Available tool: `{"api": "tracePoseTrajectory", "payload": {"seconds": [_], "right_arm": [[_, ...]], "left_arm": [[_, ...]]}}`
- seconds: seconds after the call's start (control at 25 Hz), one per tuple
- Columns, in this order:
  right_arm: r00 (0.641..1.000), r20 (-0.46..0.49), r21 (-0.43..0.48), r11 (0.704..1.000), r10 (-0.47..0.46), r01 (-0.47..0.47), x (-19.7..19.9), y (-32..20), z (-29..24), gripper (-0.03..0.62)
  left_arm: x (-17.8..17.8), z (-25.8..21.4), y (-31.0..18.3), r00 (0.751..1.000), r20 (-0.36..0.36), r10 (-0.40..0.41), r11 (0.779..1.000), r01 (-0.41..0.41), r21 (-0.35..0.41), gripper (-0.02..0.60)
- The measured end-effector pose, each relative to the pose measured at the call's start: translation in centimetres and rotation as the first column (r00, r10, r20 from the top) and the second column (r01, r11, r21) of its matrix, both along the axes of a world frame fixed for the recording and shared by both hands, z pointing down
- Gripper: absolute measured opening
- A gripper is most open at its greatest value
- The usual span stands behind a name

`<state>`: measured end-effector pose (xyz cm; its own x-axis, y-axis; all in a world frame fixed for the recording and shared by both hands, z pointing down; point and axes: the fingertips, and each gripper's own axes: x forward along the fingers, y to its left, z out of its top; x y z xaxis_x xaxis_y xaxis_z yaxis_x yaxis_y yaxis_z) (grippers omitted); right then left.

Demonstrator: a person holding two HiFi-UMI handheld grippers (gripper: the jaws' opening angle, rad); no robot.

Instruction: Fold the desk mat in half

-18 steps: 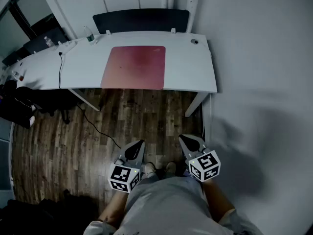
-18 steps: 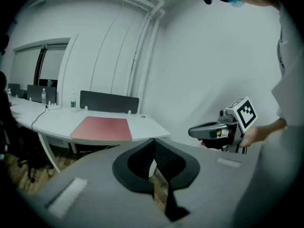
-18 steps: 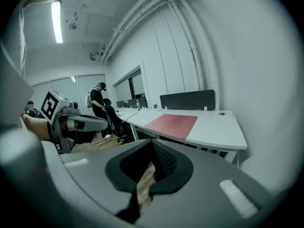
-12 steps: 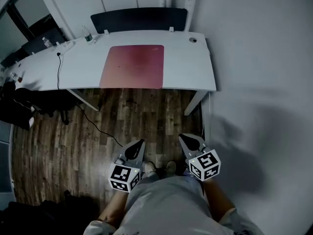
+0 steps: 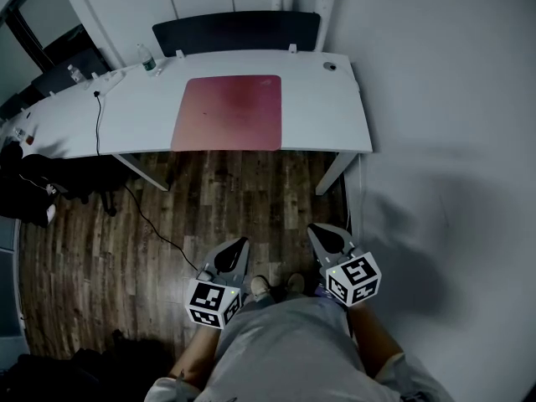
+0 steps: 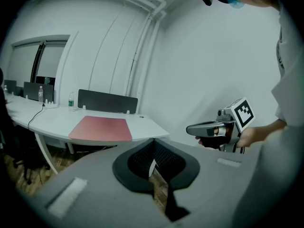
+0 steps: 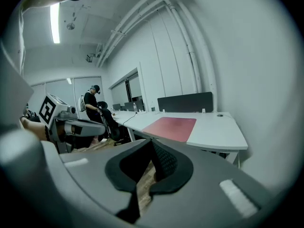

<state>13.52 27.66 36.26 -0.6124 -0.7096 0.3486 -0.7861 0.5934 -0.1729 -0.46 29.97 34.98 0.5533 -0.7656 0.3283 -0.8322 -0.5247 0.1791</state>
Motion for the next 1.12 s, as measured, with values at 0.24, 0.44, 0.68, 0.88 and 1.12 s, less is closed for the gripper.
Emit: {"api": "tracePoseTrajectory", "payload": {"seconds": [0.24, 0.44, 0.68, 0.88, 1.12], "right_arm": [[0.999, -0.001, 0.006, 0.999, 0.033, -0.033, -1.8, -0.6, -0.1, 0.006], [0.999, -0.012, 0.005, 0.999, 0.046, -0.046, -2.7, -1.0, 0.1, 0.006], [0.998, -0.017, -0.003, 0.998, 0.064, -0.064, -1.7, -2.7, 0.9, 0.006], [0.998, -0.025, -0.002, 0.999, 0.054, -0.054, -0.7, -6.5, 1.5, 0.006], [1.000, -0.002, 0.017, 1.000, -0.001, 0.001, 0.5, -13.3, 0.9, 0.006]], "left_arm": [[-1.5, 0.2, -0.1, 0.999, 0.008, 0.040, 0.999, -0.040, 0.009, 0.018], [-2.3, 0.6, -0.8, 0.998, 0.003, 0.068, 0.998, -0.068, 0.007, 0.018], [-1.3, 1.4, -3.2, 0.996, -0.007, 0.091, 0.996, -0.091, 0.001, 0.018], [-0.1, 1.9, -7.1, 0.996, -0.005, 0.092, 0.996, -0.092, -0.007, 0.018], [1.7, 1.9, -13.6, 0.997, -0.001, 0.080, 0.997, -0.080, -0.011, 0.018]]}}
